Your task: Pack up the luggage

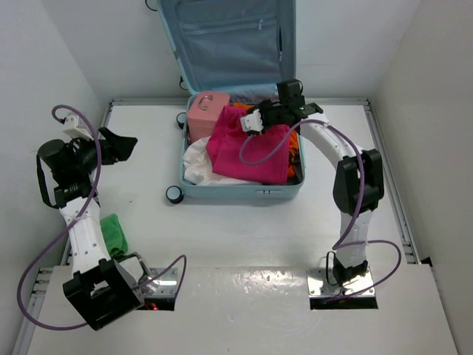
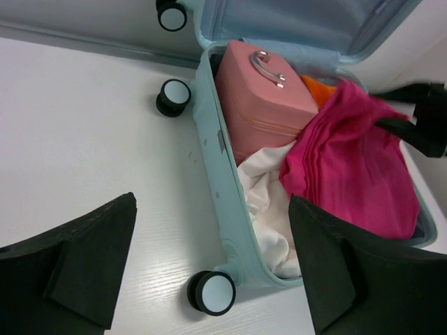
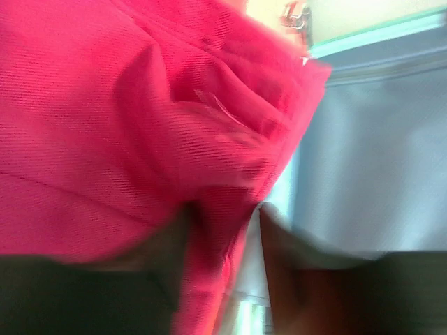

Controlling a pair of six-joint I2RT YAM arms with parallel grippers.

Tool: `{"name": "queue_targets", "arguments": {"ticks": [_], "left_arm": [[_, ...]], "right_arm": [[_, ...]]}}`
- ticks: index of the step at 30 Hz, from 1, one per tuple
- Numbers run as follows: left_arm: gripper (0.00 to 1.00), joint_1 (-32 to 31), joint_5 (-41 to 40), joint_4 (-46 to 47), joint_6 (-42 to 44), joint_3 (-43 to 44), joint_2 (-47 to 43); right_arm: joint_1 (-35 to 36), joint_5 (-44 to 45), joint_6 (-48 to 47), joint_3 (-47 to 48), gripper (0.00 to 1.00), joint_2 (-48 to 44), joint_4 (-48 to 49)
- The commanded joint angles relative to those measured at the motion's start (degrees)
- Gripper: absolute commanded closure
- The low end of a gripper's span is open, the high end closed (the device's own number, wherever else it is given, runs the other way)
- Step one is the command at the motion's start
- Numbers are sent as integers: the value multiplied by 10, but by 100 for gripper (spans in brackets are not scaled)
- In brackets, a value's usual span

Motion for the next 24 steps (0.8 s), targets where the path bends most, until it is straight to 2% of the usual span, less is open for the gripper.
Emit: {"name": "queue_targets", "arguments": {"ticks": [1, 3, 4, 6, 7, 8, 10, 11, 12, 14, 15, 16, 18, 20, 22, 24], "left_arm": [[7, -27, 6, -7, 63, 12, -3], [6, -39, 12, -68, 125, 42, 14], [6, -44, 12, -147, 184, 62, 25], [6, -44, 4, -236, 244, 125, 63], [8, -44, -14, -263, 263, 140, 76], [10, -44, -23, -288, 282, 153, 104], [20, -50, -52, -357, 342, 189, 129], [23, -58, -87, -380, 363, 200, 141], [25, -64, -102, -405, 387, 213, 153], [30, -85, -122, -526, 537, 260, 192], [30, -92, -134, -568, 591, 273, 204], [30, -98, -147, -643, 689, 287, 222], [30, -98, -178, -724, 804, 287, 237], [32, -83, -239, -732, 870, 256, 237], [31, -55, -265, -732, 951, 213, 232], [29, -41, -305, -727, 970, 205, 255]], "right_arm": [[7, 5, -7, -15, 49, -24, 91], [18, 33, 56, -25, 36, -35, 121], [20, 42, 75, -26, 30, -45, 125], [28, 72, 145, -19, 24, -71, 122], [32, 81, 163, -20, 22, -78, 122], [39, 104, 220, -20, 21, -104, 120], [47, 118, 257, -21, 21, -126, 110], [49, 137, 317, -22, 21, -156, 101], [55, 143, 339, -20, 21, -167, 86], [66, 157, 406, -16, 21, -208, 60], [77, 161, 443, -19, 21, -220, 38], [80, 165, 457, -28, 21, -241, 31], [96, 177, 504, -53, 21, -272, 5], [103, 188, 523, -69, 21, -304, -8], [115, 200, 545, -111, 21, -339, -16], [127, 210, 551, -150, 21, -373, -28]]}}
